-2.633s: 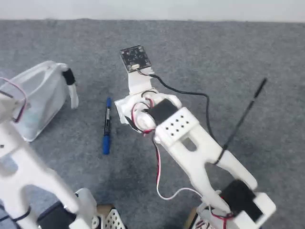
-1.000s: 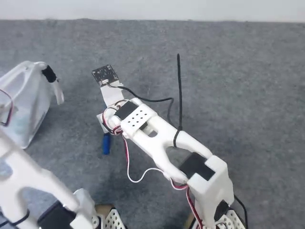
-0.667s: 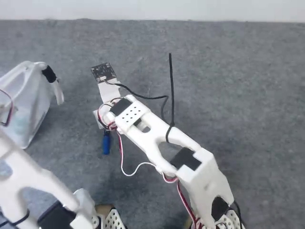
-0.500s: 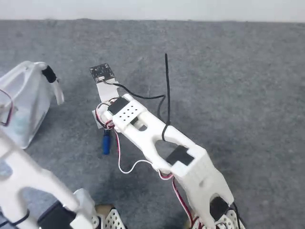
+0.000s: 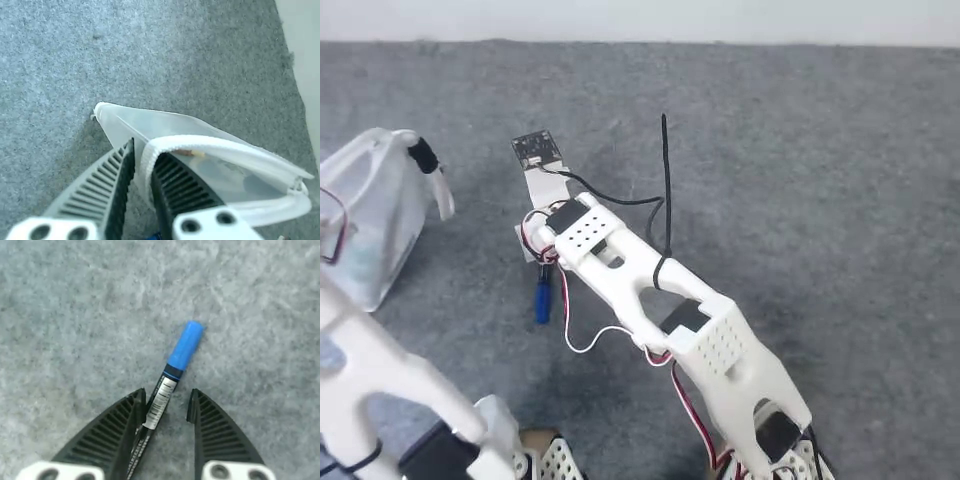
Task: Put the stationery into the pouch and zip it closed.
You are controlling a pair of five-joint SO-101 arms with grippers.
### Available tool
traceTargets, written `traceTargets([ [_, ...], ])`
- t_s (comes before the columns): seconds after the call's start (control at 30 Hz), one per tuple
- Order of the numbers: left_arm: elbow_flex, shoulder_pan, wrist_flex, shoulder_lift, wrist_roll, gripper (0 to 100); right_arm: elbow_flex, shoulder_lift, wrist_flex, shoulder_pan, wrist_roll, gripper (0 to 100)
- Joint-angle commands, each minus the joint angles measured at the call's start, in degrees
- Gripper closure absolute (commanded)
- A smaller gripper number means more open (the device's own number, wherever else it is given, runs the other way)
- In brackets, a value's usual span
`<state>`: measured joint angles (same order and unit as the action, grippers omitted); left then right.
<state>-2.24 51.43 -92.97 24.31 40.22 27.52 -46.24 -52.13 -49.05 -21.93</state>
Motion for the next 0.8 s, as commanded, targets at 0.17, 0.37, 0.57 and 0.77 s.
traceTargets([
  [0.17, -4.09, 0.26, 1.58, 0.62, 0.79, 99, 4.40, -1.36, -1.80, 0.57, -0.09, 90.2],
  [0.37, -4.00, 0.26, 1.58, 0.70, 0.79, 99, 12.66, -3.82, -11.74, 1.01, 0.00, 97.7],
  [0.57, -4.00, 0.26, 1.58, 0.79, 0.79, 99, 16.88, -5.14, -22.46, 1.01, 5.98, 98.2],
  [0.77, -4.00, 0.26, 1.58, 0.79, 0.79, 99, 17.14, -2.86, -30.99, 1.45, 10.20, 97.8],
])
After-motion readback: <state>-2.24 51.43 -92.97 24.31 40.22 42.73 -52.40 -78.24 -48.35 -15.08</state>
